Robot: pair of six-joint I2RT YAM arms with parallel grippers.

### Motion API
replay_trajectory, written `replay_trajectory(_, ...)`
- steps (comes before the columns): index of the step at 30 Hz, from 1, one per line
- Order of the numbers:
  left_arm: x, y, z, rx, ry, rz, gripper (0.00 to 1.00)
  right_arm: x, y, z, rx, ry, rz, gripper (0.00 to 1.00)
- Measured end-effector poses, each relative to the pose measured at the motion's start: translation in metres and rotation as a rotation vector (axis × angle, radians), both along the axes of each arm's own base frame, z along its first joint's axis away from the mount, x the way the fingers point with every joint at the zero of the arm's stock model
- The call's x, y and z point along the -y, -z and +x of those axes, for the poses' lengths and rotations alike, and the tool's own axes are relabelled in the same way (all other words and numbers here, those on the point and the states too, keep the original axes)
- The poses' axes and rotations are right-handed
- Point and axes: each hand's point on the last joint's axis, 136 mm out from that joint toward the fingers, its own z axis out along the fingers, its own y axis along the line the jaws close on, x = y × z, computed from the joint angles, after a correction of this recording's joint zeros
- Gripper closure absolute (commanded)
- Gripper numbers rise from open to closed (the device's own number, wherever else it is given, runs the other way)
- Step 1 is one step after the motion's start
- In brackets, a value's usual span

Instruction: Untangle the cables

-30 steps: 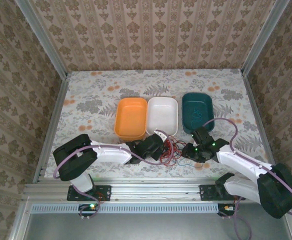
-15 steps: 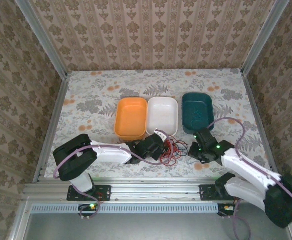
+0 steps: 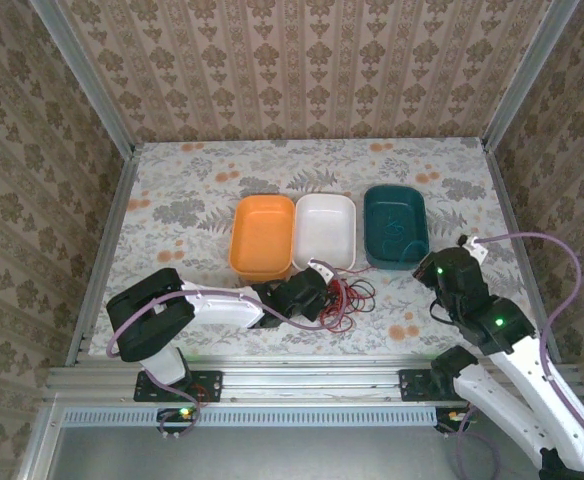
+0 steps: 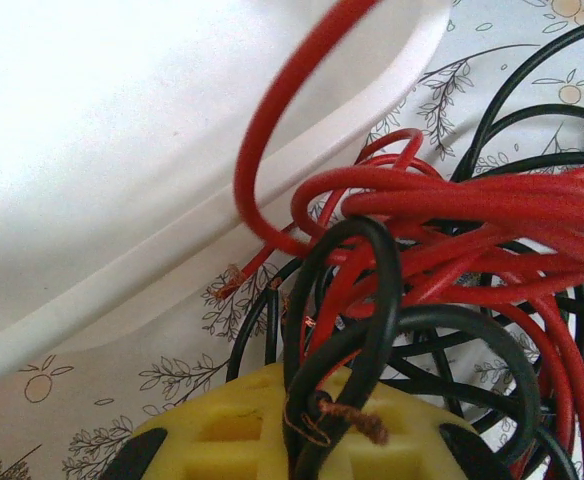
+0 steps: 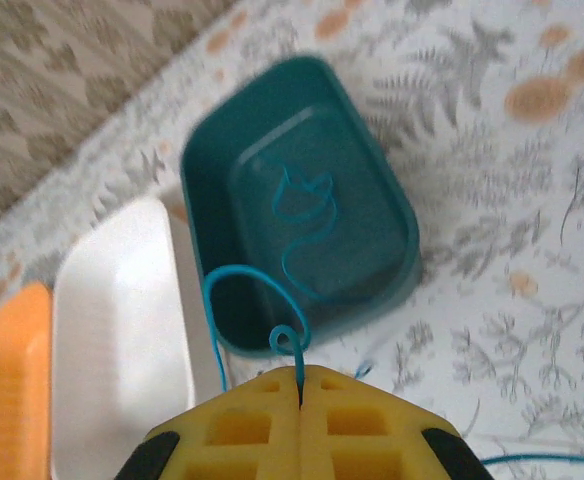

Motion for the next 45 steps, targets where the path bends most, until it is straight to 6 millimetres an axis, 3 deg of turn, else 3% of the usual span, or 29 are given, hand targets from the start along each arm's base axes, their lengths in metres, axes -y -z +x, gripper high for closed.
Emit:
replay_trajectory(9,-0.004,0.005,0.000,-0.004,-0.006,0.024,1.00,0.014,-0.079,0.024,0.223,0.056,-0.037,1.00)
replay_trajectory(13,-0.004,0.005,0.000,-0.004,-0.006,0.025,1.00,0.020,-0.089,0.050,0.224,0.085,-0.042,1.00)
replay_trajectory(16,-0.004,0.005,0.000,-0.004,-0.005,0.025,1.00,0.020,-0.072,0.078,0.156,0.073,-0.023,1.00)
replay_trajectory(22,-0.004,0.005,0.000,-0.004,-0.005,0.025,1.00,0.005,-0.017,0.127,0.009,0.005,0.070,1.00)
replay_trajectory(32,-0.004,0.005,0.000,-0.005,-0.005,0.026,1.00,-0.017,0.029,0.169,-0.053,0.009,0.244,1.00)
replay_trajectory(36,-0.004,0.005,0.000,-0.006,-0.004,0.028,1.00,-0.017,0.055,0.172,-0.090,0.049,0.276,1.00)
replay_trajectory(37,-0.003,0.005,0.000,-0.006,-0.004,0.029,1.00,-0.016,0.060,0.171,-0.099,0.057,0.277,0.97)
replay_trajectory(39,-0.003,0.004,-0.001,-0.007,-0.003,0.030,1.00,-0.015,0.071,0.169,-0.123,0.074,0.282,0.67)
replay_trajectory(42,-0.003,0.004,0.000,-0.006,-0.003,0.030,1.00,-0.014,0.075,0.166,-0.141,0.065,0.267,0.52)
replay_trajectory(45,-0.003,0.004,0.000,-0.006,-0.003,0.029,1.00,-0.016,0.078,0.160,-0.175,0.026,0.227,0.49)
